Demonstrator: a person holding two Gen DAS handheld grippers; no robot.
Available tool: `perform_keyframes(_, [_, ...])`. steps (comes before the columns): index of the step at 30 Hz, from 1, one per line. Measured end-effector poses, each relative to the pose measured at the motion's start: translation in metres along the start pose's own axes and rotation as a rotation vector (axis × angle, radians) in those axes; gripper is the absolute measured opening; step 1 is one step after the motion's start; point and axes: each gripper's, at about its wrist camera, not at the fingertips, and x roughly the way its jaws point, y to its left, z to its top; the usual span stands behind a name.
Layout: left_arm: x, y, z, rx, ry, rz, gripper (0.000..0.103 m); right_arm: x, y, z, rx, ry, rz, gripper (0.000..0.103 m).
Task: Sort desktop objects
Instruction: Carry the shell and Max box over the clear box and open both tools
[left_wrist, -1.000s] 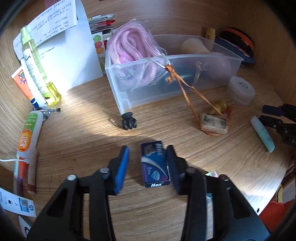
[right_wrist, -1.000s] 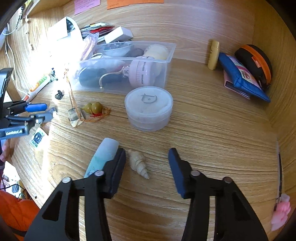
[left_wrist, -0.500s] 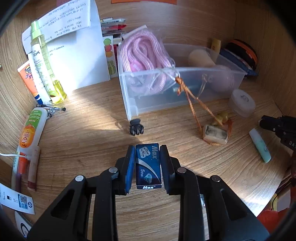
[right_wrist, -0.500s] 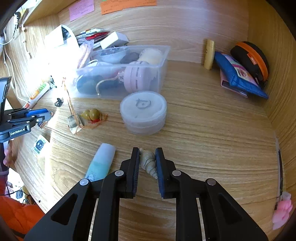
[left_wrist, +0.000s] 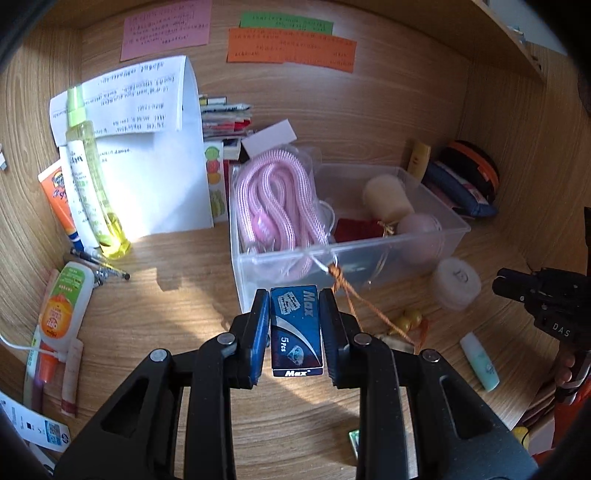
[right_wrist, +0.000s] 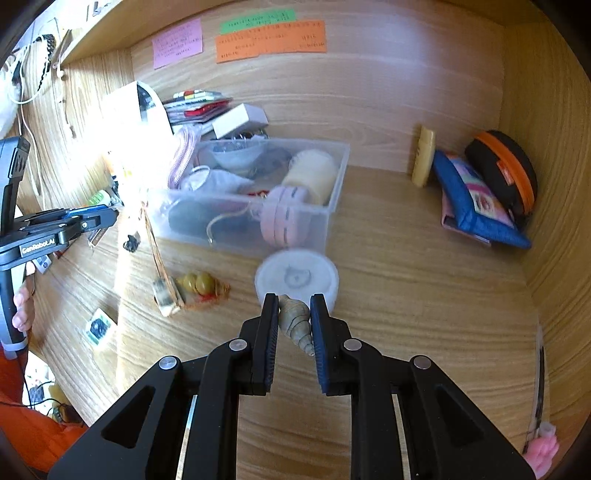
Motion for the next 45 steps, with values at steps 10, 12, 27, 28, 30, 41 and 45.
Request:
perform_keyframes(10, [-0.005, 0.002, 0.021, -0.008, -0.057, -0.008, 0.026, 0.004, 0.002, 0.030, -0.012, -0.050, 0.041, 0.016])
perform_keyframes(12, [-0.004, 0.003, 0.025, -0.011, -0.063, -0.011, 0.026, 0.006, 0.001, 0.034, -0.017, -0.048, 0.041, 0.016])
perform_keyframes(27, [0.017, 0.014, 0.065, 0.016, -0.110, -0.009, 0.026, 0.014, -0.003, 0.069, -0.012, -0.097, 0.035, 0.016])
perform_keyframes(28, [0.018, 0.015, 0.066, 0.014, -0.110, -0.011, 0.026, 0.016, -0.002, 0.073, -0.017, -0.103, 0.032, 0.016])
perform_keyframes(30, [0.023, 0.017, 0.066, 0.004, -0.105, -0.020, 0.026, 0.019, -0.003, 0.079, -0.022, -0.111, 0.023, 0.016])
perform_keyframes(41, [0.041, 0.021, 0.060, -0.011, -0.051, -0.079, 0.026, 0.053, -0.015, 0.087, 0.015, -0.063, -0.003, 0.016])
perform_keyframes(45, [0.043, 0.020, 0.059, -0.009, -0.047, -0.062, 0.026, 0.062, -0.017, 0.084, 0.025, -0.042, 0.010, 0.016])
